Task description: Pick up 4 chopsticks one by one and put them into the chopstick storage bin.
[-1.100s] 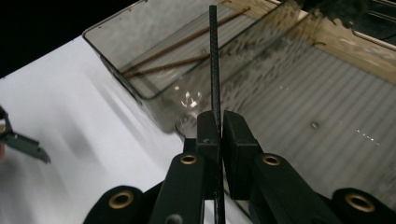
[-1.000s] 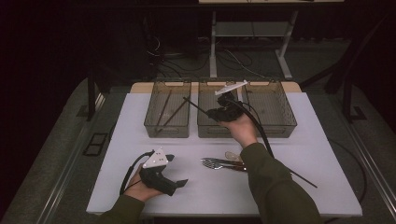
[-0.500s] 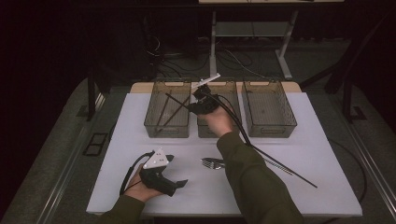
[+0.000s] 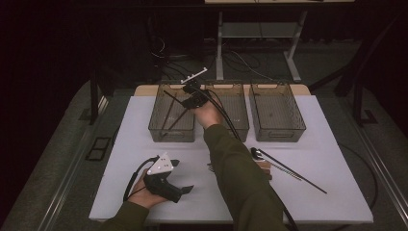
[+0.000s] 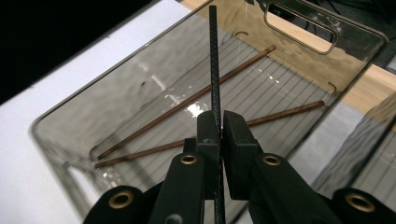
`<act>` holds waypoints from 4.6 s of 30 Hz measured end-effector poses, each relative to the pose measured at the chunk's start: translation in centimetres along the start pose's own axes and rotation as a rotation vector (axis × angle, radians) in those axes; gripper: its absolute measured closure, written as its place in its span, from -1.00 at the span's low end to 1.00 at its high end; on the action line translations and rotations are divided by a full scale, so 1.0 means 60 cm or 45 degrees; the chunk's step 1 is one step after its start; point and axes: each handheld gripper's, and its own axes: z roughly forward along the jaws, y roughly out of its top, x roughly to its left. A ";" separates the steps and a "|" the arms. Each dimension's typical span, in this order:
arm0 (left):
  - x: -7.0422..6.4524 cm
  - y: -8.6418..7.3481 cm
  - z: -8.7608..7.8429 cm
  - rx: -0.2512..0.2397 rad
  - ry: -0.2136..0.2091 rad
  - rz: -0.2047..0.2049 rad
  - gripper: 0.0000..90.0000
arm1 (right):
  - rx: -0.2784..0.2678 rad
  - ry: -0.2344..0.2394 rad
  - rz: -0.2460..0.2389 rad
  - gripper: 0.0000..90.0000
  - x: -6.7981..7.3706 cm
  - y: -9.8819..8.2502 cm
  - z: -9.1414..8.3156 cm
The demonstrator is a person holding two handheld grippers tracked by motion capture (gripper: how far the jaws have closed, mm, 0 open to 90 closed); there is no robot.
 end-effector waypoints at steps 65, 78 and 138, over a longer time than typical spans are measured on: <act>0.012 -0.005 -0.010 -0.020 -0.016 -0.062 -1.00 | -0.170 0.200 -0.139 -0.33 -0.064 -0.182 -0.182; 0.012 -0.005 -0.009 -0.011 -0.009 -0.056 -1.00 | -0.185 0.184 -0.111 -0.40 -0.107 -0.281 -0.251; 0.004 -0.003 -0.005 0.027 -0.015 -0.011 -1.00 | 0.162 0.036 -0.030 0.86 -0.225 -0.547 -0.351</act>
